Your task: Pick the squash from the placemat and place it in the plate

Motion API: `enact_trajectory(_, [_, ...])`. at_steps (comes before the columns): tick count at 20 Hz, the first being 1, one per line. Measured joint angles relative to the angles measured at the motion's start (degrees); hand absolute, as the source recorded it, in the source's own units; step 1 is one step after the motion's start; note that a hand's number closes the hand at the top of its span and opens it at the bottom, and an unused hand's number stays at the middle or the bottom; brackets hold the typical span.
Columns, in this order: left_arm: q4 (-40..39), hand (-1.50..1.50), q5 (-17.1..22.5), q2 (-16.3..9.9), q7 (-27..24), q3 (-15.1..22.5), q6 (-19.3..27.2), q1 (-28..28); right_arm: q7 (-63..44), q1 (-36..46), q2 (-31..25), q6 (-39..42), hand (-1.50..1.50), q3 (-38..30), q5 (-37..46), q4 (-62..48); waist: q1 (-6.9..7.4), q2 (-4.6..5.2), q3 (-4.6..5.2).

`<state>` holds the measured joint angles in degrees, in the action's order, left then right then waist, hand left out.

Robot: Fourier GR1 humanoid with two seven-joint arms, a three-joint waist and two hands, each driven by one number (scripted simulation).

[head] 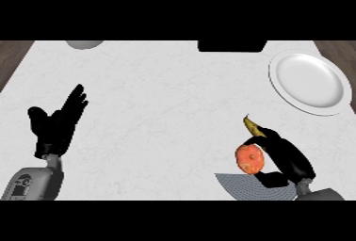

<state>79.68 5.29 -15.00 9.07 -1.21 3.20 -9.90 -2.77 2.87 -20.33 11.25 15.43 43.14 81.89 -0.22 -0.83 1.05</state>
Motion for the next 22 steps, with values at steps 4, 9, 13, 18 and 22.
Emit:
enact_trajectory(4, [1.03,0.0,-0.27,-0.09,0.01,-0.17,-0.32,0.76,1.42,-0.78,1.2,-1.59,1.5,0.52,0.83,0.29,-0.04,-0.18,0.15])
enact_trajectory(9, [0.54,0.0,-0.52,0.31,-0.58,-0.6,-0.66,0.96,1.44,-0.62,2.77,-2.76,1.5,0.08,1.44,1.3,-0.08,-0.12,0.04])
enact_trajectory(13, [0.47,0.0,-0.73,0.85,-0.14,-0.48,-0.94,0.6,3.65,5.83,4.35,-2.0,1.5,-0.14,1.95,-3.57,0.49,0.35,-0.47])
enact_trajectory(18, [1.47,0.0,-0.9,0.88,0.59,-0.41,-1.39,0.49,7.93,16.7,5.3,-2.85,1.5,-0.89,4.1,-12.32,1.08,0.79,-0.88])
enact_trajectory(22, [2.05,0.0,-1.45,1.33,1.25,-0.35,-0.6,0.36,8.35,18.94,5.65,-8.9,1.5,-3.7,5.0,-9.01,0.45,0.76,-1.0])
